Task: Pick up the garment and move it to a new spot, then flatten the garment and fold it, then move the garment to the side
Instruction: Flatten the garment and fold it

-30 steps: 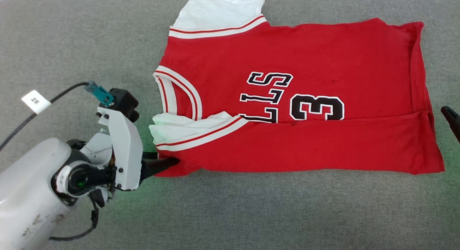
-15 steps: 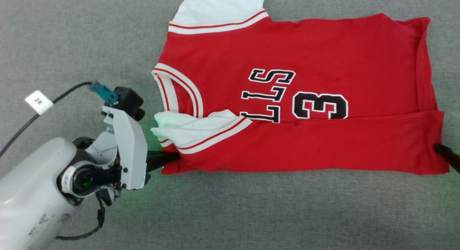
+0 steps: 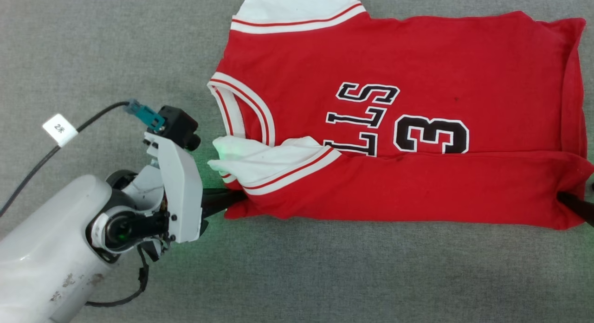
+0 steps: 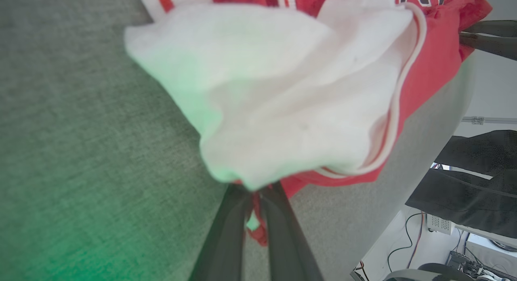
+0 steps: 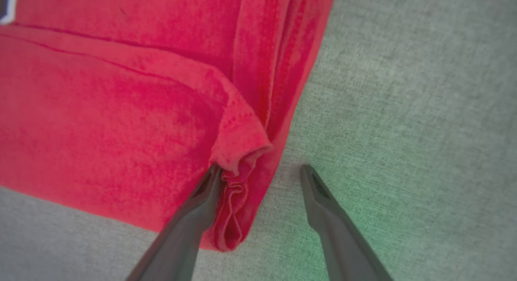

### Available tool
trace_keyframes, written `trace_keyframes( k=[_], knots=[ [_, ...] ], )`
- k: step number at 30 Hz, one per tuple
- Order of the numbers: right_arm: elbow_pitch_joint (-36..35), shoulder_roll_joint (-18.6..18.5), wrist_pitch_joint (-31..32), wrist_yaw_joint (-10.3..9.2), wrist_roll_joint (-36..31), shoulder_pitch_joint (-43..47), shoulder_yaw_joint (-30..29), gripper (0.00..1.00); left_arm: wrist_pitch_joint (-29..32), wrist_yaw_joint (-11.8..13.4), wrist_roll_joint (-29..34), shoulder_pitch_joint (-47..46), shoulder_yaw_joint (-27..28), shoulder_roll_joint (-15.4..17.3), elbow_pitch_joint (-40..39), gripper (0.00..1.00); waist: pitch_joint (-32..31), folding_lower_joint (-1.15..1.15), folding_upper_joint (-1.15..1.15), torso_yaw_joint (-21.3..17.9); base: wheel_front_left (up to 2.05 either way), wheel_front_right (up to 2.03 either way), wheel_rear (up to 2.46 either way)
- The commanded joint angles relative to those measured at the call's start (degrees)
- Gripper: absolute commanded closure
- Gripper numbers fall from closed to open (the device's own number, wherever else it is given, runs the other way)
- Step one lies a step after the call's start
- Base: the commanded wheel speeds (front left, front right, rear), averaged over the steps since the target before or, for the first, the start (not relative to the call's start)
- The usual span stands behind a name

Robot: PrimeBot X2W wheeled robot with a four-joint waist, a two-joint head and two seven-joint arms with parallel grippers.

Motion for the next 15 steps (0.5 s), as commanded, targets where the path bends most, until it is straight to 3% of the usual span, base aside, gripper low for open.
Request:
trace_keyframes(
  k=[1, 6, 15],
  knots=[
    [2.2, 2.3, 0.3, 0.00, 0.4, 1.2, 2.9, 1.00, -0.1, 0.2, 0.4, 1.1, -1.1, -1.2, 0.8, 1.00, -0.1, 0.00, 0.00, 0.0, 0.00, 0.00, 0.00],
    [2.4, 1.8, -0.5, -0.02, 1.5, 2.1, 2.6, 1.00, -1.1, -0.4, -0.2, 2.2, -0.6, -0.9, 0.8, 1.00, -1.4, 0.00, 0.00, 0.0, 0.00, 0.00, 0.00],
    [0.8, 0.3, -0.7, -0.01, 3.0, 5.5, 0.0, 1.00, -3.0, -0.2, -1.6, 6.1, 0.7, 2.9, -3.0, 1.00, -5.0, 0.00, 0.00, 0.1, 0.00, 0.00, 0.00]
  ],
)
